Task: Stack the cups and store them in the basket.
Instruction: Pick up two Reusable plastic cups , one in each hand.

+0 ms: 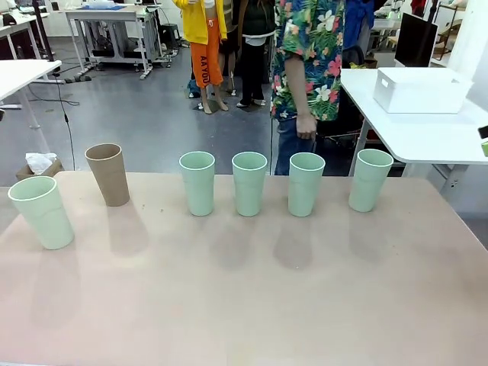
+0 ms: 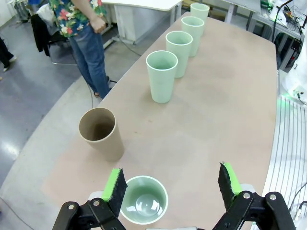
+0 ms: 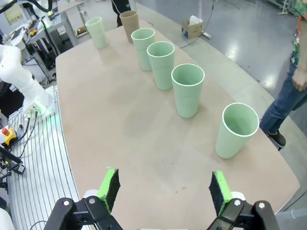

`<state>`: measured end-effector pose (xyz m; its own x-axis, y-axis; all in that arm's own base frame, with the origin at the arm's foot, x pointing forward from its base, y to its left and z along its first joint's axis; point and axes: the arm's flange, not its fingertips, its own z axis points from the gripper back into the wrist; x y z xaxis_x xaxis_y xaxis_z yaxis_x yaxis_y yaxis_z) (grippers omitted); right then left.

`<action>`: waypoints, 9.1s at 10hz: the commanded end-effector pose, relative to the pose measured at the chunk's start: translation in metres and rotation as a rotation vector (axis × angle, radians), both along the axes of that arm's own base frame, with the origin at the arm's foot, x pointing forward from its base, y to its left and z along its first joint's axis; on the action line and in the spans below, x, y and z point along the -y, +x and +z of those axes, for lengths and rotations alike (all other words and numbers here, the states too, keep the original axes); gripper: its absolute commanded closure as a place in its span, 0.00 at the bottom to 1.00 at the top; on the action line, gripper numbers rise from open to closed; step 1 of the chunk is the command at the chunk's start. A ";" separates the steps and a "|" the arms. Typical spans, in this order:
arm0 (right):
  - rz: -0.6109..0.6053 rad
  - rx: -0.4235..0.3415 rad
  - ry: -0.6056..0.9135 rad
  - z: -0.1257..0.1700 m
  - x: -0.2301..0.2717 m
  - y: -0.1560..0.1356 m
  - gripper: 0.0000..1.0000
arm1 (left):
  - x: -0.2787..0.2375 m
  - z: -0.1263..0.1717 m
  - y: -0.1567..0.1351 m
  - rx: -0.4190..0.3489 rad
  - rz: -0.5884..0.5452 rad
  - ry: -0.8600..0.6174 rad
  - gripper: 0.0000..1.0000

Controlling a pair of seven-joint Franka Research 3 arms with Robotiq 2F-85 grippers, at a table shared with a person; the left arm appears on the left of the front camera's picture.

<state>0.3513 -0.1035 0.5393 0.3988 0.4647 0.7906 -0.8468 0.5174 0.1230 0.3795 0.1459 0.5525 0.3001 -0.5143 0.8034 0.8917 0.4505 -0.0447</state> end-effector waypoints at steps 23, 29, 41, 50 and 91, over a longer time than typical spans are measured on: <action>0.004 0.020 0.023 0.001 0.000 0.002 0.00 | 0.000 0.001 -0.001 0.014 -0.011 -0.009 0.00; 0.004 0.020 0.023 0.001 0.000 0.002 0.00 | 0.000 0.001 -0.001 0.014 -0.011 -0.009 0.00; 0.221 0.084 0.284 -0.113 0.036 0.165 0.00 | -0.126 -0.084 0.055 0.168 -0.119 -0.201 0.00; 0.162 0.085 0.494 -0.229 0.062 0.201 0.00 | -0.161 -0.201 0.070 0.199 -0.197 -0.420 0.00; 0.255 0.183 0.602 -0.317 0.004 0.252 0.00 | -0.100 -0.327 0.078 0.260 -0.289 -0.563 0.00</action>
